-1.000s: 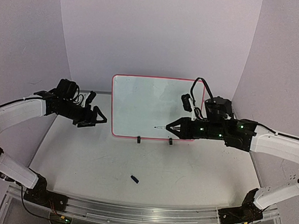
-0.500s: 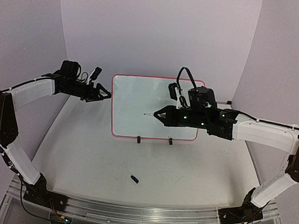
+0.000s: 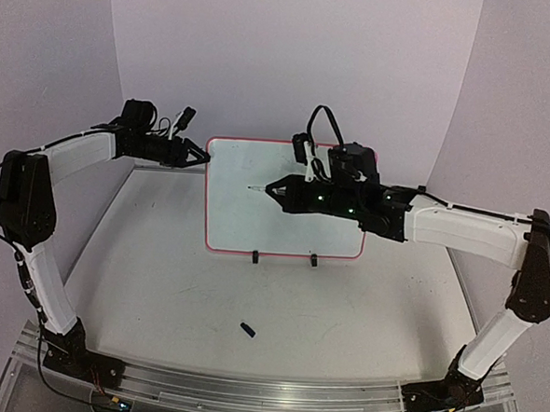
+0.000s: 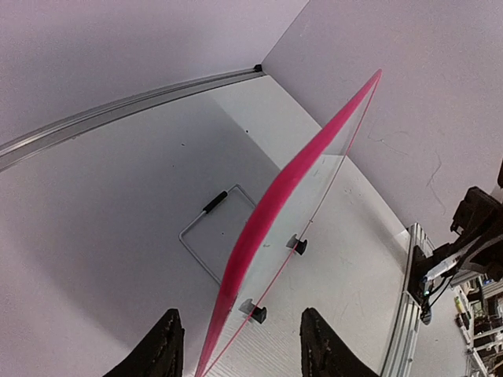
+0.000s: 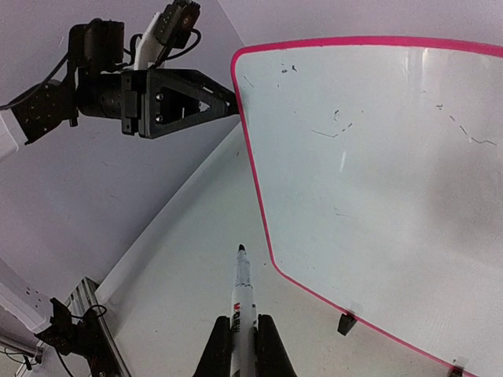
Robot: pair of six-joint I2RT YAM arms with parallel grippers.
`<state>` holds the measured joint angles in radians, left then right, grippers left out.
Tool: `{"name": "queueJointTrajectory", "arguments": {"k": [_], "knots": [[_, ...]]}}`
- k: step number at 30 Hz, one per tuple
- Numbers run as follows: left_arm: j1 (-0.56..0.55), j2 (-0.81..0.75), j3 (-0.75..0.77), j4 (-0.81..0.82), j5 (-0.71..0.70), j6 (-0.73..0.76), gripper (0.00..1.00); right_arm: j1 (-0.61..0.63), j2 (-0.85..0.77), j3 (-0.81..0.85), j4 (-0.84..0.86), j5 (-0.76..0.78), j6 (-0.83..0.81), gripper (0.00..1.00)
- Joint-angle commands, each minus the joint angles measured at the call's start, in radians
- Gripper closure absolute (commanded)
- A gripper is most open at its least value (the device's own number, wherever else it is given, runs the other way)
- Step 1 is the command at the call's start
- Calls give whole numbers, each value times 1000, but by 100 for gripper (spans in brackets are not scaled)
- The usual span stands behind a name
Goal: Write a sentence on the whiteboard
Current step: Hold the whiteboard with the whiteboard.
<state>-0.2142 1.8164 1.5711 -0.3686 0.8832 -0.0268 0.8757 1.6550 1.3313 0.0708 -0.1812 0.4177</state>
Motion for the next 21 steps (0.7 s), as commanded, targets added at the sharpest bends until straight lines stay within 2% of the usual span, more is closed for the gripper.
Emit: {"name": "queueJointTrajectory", "arguments": {"k": [1, 5, 11, 21], "knots": [[1, 18, 47, 15, 59, 69, 55, -6, 78, 107, 80, -36, -24, 100], [1, 30, 50, 10, 59, 95, 63, -19, 150, 182, 116, -90, -14, 100], [1, 46, 60, -13, 74, 130, 84, -36, 231, 261, 146, -135, -4, 100], [1, 15, -20, 22, 91, 127, 99, -44, 253, 269, 172, -141, -11, 100]]}}
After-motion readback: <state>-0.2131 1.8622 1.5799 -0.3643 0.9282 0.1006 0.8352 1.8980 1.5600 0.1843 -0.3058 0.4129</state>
